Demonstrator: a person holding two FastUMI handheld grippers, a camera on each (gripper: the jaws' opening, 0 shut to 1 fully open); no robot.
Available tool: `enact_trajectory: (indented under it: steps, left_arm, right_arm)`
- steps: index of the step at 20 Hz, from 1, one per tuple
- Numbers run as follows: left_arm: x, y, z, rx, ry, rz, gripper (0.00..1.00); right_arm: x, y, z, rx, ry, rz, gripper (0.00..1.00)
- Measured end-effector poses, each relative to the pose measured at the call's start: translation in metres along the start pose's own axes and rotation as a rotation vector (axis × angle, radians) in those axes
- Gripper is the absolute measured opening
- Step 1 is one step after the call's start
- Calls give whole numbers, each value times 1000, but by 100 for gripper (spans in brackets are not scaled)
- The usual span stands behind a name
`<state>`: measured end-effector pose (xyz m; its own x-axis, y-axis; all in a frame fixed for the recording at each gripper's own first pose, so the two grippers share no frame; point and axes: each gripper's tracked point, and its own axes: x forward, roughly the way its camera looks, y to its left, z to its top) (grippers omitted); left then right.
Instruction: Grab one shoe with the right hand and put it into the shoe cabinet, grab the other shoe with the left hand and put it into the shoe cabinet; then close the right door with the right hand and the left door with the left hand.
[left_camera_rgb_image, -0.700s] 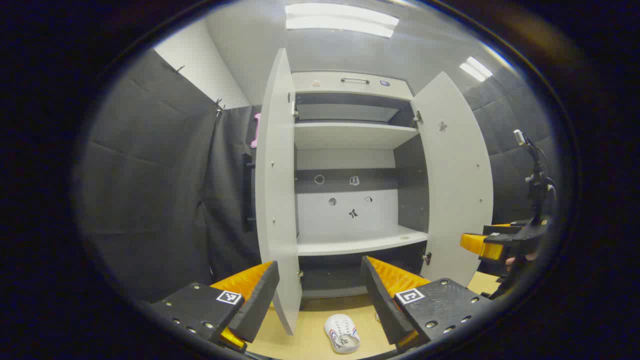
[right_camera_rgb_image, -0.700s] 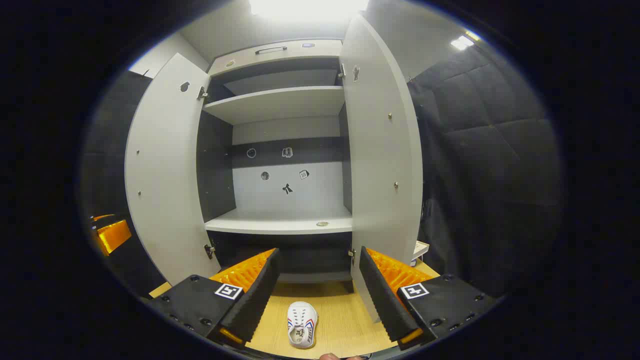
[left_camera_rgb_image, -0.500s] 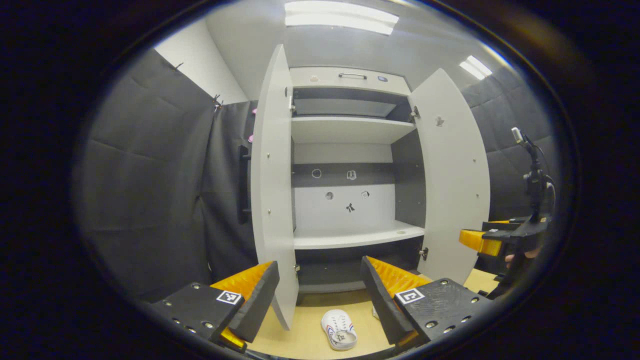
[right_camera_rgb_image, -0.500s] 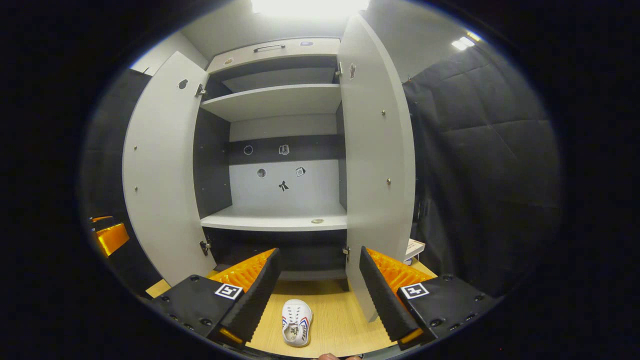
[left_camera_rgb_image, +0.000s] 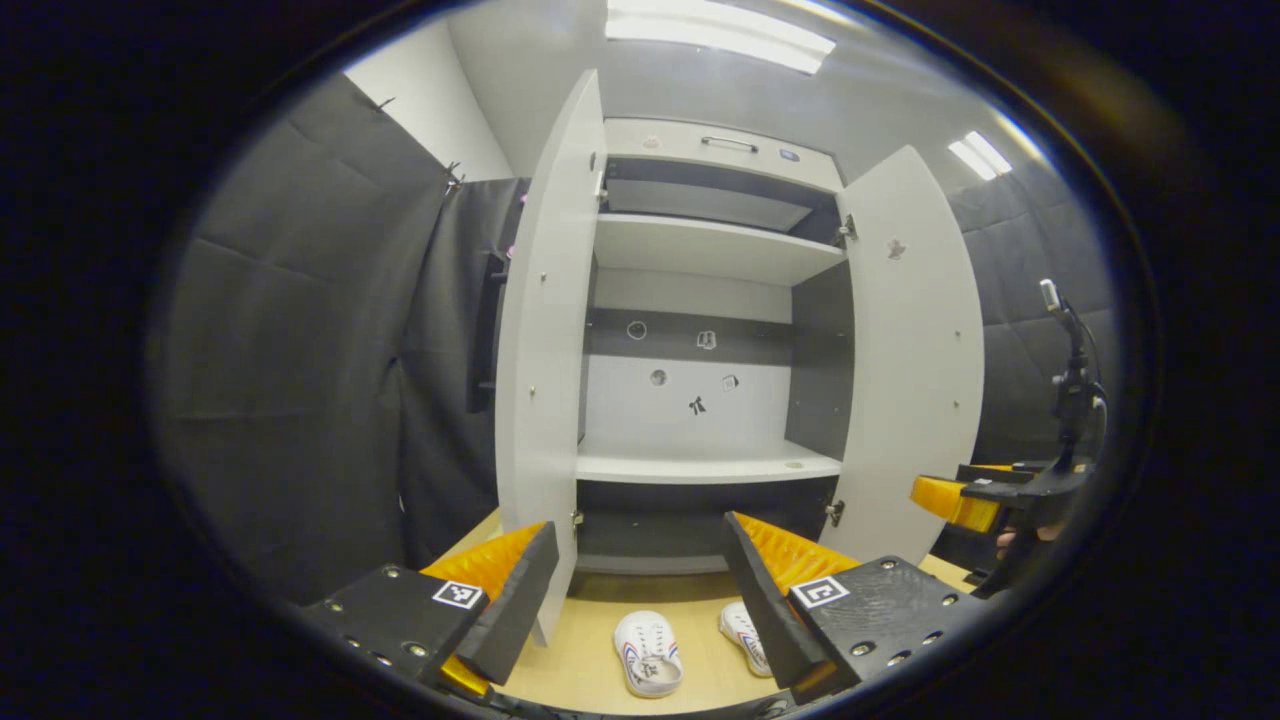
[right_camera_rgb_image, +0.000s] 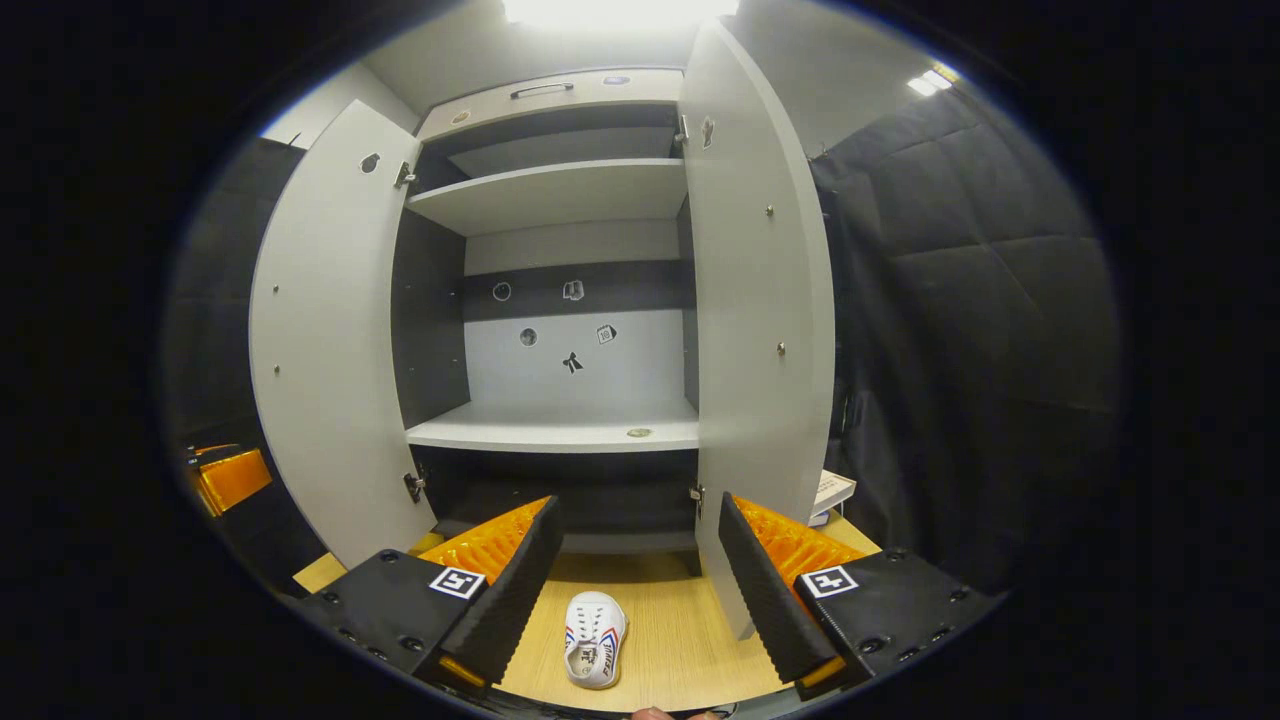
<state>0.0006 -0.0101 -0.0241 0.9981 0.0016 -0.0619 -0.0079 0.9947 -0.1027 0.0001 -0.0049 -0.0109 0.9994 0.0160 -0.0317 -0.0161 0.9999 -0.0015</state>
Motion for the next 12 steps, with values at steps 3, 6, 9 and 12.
enact_trajectory:
  steps: [3,6,9,12]
  left_arm:
    - [0,5,-3,-18,17,28,95]
    - [-3,6,-1,-30,10,46,94]
    - [-7,7,-3,1,17,50,94]
    - [-12,6,-5,22,24,58,95]
  right_arm:
    - [-1,1,-5,9,19,16,99]
    - [7,1,-11,-7,38,29,99]
    - [19,5,-18,3,70,44,98]
    - [30,8,-27,-19,105,58,97]
